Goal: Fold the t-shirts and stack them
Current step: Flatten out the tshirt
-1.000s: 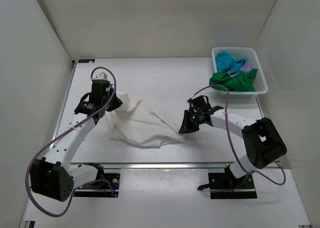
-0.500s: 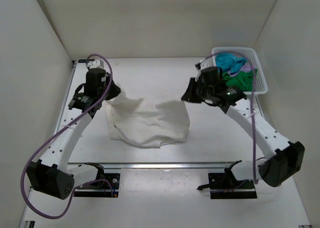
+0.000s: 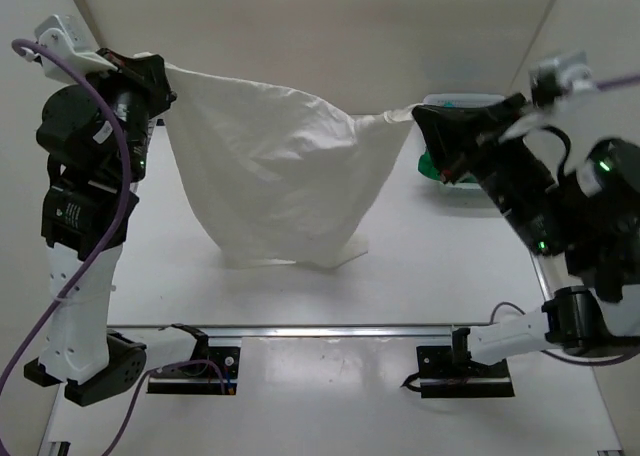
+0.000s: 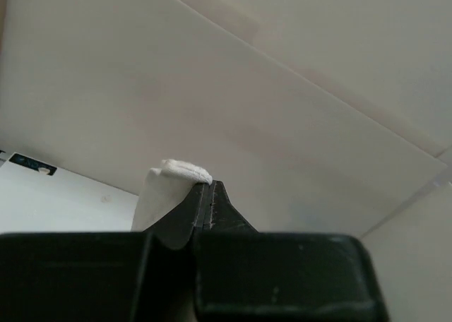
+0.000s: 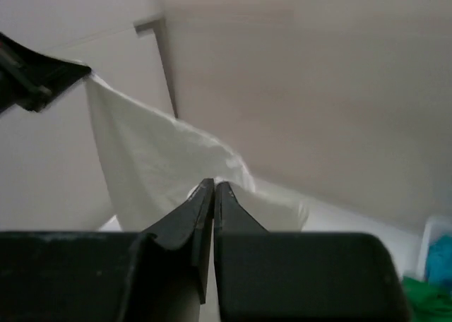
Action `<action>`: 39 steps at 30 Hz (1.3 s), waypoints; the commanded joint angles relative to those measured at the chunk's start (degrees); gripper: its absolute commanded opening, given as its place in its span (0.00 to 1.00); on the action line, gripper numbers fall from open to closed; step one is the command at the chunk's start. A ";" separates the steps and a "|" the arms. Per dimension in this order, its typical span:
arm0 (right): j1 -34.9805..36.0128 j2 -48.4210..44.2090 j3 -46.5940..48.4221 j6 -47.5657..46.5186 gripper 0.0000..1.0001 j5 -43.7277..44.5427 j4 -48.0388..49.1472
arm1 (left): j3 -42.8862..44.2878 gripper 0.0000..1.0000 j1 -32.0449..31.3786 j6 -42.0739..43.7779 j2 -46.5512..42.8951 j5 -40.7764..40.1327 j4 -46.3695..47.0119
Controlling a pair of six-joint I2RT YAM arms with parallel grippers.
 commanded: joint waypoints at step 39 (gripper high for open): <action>-52.64 15.83 20.19 7.65 0.00 -38.34 10.70 | 16.14 0.00 13.46 -6.17 13.65 9.66 0.28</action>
